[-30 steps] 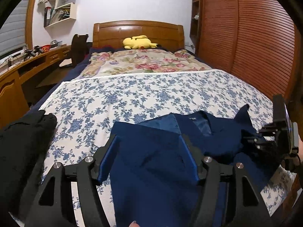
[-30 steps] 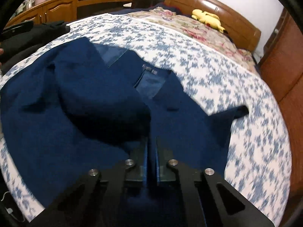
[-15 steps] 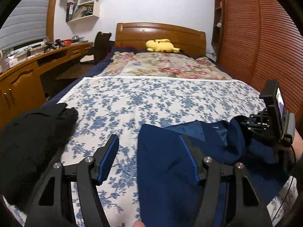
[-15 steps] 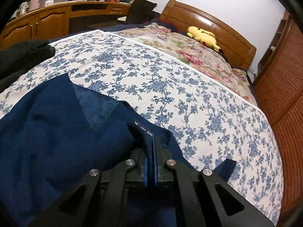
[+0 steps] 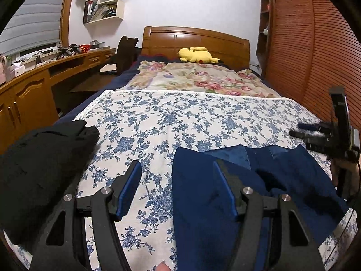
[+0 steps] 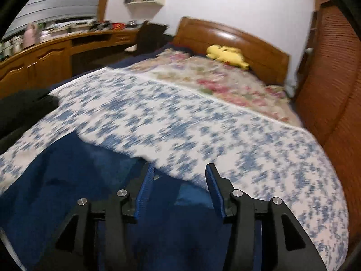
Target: Fold large clothes
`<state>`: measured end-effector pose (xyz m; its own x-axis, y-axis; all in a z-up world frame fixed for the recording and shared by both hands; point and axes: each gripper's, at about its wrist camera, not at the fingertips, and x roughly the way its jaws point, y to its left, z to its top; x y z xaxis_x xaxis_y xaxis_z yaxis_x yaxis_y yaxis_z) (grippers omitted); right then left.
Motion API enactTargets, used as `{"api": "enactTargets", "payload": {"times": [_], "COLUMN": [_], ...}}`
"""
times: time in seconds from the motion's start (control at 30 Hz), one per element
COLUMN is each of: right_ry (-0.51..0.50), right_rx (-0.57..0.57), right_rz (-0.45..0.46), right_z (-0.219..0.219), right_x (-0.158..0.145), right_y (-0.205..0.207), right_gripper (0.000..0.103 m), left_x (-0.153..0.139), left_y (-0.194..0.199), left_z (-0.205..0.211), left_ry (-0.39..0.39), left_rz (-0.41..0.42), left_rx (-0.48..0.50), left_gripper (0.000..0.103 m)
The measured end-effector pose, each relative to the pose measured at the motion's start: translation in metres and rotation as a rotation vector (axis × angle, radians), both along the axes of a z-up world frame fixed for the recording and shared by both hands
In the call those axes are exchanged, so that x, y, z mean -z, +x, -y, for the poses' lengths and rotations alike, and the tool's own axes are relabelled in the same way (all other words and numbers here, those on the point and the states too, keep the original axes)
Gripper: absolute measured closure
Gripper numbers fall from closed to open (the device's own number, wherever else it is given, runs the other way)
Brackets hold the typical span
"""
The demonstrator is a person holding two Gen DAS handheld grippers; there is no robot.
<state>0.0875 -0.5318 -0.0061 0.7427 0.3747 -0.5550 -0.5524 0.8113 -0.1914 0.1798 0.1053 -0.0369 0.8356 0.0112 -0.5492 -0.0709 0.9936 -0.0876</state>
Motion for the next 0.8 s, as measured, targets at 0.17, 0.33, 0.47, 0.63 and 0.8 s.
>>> {"api": "enactTargets", "payload": {"times": [0.17, 0.33, 0.47, 0.63, 0.8], "right_ry": [-0.058, -0.076, -0.077, -0.134, -0.223], "right_rx": [-0.104, -0.169, -0.207, -0.229, -0.265], "right_rz": [-0.078, -0.116, -0.177, -0.278, -0.296], "right_z": [-0.023, -0.054, -0.078, -0.095, -0.117], "right_x": [0.025, 0.030, 0.032, 0.055, 0.069], "right_y": [-0.009, -0.008, 0.013, 0.047, 0.058], "right_gripper": [0.054, 0.054, 0.054, 0.054, 0.101], "left_x": [0.000, 0.000, 0.001, 0.003, 0.005], "left_y": [0.000, 0.001, -0.001, -0.005, -0.010], "left_z": [0.004, 0.002, -0.002, -0.011, -0.025], "left_ry": [0.005, 0.006, 0.012, 0.027, 0.028], "left_rz": [0.001, -0.004, -0.007, -0.010, -0.016], "left_rx": [0.003, -0.002, -0.003, -0.017, -0.039], "left_gripper": [0.037, 0.037, 0.037, 0.037, 0.037]}}
